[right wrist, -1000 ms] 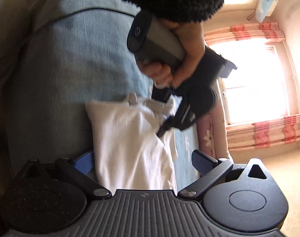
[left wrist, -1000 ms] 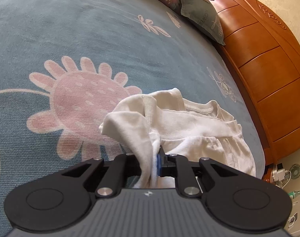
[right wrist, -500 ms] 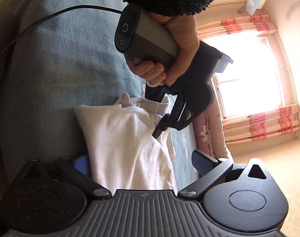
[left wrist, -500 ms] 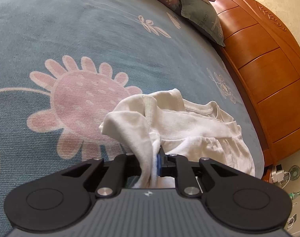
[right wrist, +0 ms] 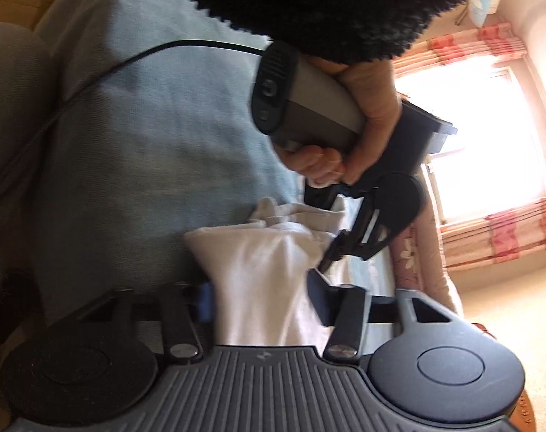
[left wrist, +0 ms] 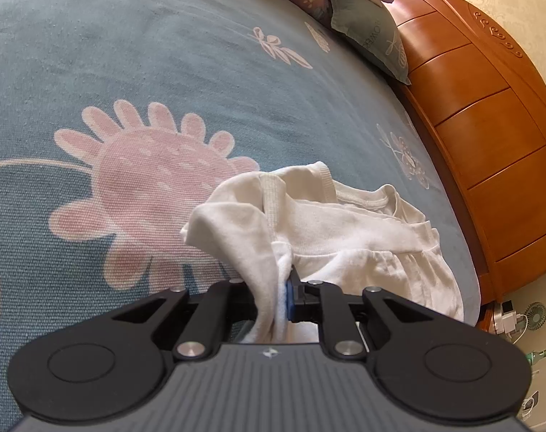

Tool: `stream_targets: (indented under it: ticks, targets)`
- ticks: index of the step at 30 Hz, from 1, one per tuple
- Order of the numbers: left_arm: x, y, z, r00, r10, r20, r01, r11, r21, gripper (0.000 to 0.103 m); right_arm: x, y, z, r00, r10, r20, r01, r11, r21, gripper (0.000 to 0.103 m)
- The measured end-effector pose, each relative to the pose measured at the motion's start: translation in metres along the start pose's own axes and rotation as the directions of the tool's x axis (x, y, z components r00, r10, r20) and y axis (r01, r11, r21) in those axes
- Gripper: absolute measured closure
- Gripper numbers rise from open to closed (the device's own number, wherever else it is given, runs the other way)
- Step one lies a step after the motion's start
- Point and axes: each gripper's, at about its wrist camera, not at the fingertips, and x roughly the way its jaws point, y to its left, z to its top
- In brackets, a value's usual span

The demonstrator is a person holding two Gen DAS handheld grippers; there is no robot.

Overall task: Fold clothes
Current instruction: 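Bring the right tool to the bundle and close it beside the left tool's grip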

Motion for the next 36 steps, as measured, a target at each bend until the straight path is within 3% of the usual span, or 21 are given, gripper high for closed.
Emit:
stream_targets:
  ticks: [1,2,8,12,20,27,36]
  targets:
    - [0.000,0.000,0.000,1.000,-0.001,0.001,0.001,1.000,-0.003,0.088,-0.001,0.001,0.000,0.999,0.043,-0.003,-0.043,0.999,0.014,0.092]
    - [0.000,0.001,-0.001,1.000,-0.001,0.003,0.001,1.000,-0.007,0.088,-0.001,0.005,0.000,0.999,0.047,-0.001,-0.047,0.999,0.017,0.094]
    - [0.000,-0.002,-0.002,1.000,0.013,0.014,-0.013,1.000,-0.016,0.088,-0.003,0.003,-0.001,0.997,0.074,0.010,-0.074,0.996,0.050,0.094]
    - [-0.002,-0.010,-0.002,0.999,0.046,0.022,-0.046,0.998,0.035,0.088,-0.007,-0.005,-0.005,0.994,0.106,0.035,-0.109,0.989,0.103,0.095]
    - [-0.009,-0.032,0.003,0.993,0.118,0.026,-0.119,0.990,0.069,0.093,-0.017,-0.027,-0.021,0.982,0.164,0.096,-0.184,0.945,0.270,0.096]
    - [-0.024,-0.073,0.014,0.984,0.171,0.045,-0.175,0.975,0.135,0.093,-0.040,-0.052,-0.041,0.979,0.115,0.166,-0.172,0.907,0.385,0.096]
    - [-0.018,-0.152,0.025,0.973,0.224,0.060,-0.232,0.947,0.224,0.093,-0.057,-0.094,-0.090,0.976,0.045,0.215,-0.163,0.804,0.572,0.096]
